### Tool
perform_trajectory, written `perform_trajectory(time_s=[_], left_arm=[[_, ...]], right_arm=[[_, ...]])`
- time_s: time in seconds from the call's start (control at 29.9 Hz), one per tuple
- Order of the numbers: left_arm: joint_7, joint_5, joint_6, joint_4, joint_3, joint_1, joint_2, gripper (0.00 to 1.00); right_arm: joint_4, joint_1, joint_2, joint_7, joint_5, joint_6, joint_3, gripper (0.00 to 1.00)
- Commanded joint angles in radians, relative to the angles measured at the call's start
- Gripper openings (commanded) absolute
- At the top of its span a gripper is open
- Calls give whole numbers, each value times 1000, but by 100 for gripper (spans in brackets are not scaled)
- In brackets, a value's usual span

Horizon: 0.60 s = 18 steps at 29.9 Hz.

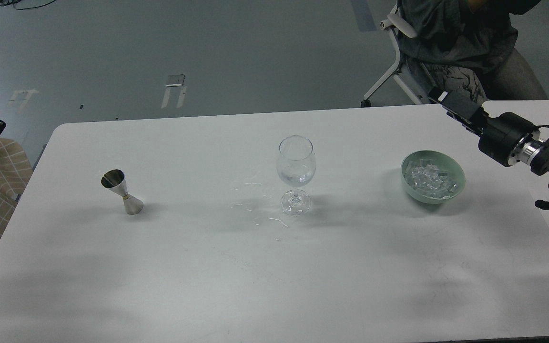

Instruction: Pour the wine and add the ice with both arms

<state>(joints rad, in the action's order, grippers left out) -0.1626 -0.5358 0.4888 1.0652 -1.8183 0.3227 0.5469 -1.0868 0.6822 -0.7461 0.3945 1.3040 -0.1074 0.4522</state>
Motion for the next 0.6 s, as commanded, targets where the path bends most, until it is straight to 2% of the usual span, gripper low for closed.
perform_trajectory(time_s=[0.0,0.27,0.4,0.57], left_arm=[[0,-38,0,13,7,45,-33,97],[28,-110,0,13,111,151,-65,97],[46,-110,0,15,137,153,-67,97],[48,-110,0,16,139,153,-81,97]], right_arm=[[8,-6,-1,0,190,-54,-32,100],[102,-47,2,0,342,-46,-47,100],[133,-44,5,-2,342,-40,-82,100],[143,-47,31,-5,337,-40,-101,100]])
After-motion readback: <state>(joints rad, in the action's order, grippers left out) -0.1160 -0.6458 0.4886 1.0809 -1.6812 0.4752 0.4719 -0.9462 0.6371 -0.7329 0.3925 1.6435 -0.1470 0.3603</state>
